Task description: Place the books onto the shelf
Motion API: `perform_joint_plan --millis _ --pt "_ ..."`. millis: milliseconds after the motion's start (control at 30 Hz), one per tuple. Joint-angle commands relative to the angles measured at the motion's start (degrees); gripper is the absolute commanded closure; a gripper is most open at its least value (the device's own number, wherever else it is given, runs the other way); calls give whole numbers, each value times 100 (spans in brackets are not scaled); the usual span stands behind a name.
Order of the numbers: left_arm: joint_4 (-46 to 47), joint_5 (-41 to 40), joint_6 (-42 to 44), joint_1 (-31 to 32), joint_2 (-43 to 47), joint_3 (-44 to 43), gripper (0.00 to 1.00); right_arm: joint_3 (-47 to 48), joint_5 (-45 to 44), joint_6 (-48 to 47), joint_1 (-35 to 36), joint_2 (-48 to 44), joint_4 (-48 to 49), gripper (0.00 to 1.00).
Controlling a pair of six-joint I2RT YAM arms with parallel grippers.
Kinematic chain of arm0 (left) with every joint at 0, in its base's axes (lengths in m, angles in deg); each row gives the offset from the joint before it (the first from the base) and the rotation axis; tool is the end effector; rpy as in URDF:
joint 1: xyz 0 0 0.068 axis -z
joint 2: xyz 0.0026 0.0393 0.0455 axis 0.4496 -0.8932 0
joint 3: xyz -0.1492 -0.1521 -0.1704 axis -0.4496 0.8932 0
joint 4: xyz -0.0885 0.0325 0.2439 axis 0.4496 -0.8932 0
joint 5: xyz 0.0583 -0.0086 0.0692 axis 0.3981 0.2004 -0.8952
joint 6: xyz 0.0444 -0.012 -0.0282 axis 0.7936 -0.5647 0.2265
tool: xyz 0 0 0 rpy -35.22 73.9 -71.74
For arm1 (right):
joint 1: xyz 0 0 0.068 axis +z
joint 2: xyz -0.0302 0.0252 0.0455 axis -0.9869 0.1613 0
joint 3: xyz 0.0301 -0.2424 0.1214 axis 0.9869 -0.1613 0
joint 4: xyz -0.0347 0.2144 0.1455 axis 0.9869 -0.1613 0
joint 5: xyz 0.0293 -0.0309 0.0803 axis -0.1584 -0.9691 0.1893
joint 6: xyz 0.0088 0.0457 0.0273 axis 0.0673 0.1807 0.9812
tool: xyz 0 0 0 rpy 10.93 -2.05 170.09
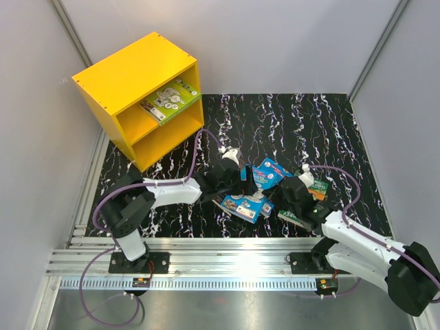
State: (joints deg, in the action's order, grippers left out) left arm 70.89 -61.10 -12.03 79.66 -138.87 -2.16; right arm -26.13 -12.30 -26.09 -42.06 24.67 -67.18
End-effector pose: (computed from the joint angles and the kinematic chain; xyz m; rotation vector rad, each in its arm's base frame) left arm 0.2170 -0.2856 0.1716 0.1570 2.4044 -0.8353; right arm 0.1501 0.1087 0.1858 0.6373 2.2259 0.6773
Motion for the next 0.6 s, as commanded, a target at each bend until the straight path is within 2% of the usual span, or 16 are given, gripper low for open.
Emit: perform_joint_plan --millis 0,133,367,400,567 --pt "-911 429 118 251 23 -77 1 163 265 100 11 85 1323 85" --pt "-1061 402 179 312 155 -306 1 -258 424 285 19 -151 1869 88" --pt "-895 499 127 418 314 -219 1 -435 494 66 37 -854 2248 64" --pt "-790 534 109 427 314 -192 1 -505 538 57 46 -968 2387 57" --pt "-648 675 4 488 279 -148 1 -672 679 83 46 -1048 2740 46"
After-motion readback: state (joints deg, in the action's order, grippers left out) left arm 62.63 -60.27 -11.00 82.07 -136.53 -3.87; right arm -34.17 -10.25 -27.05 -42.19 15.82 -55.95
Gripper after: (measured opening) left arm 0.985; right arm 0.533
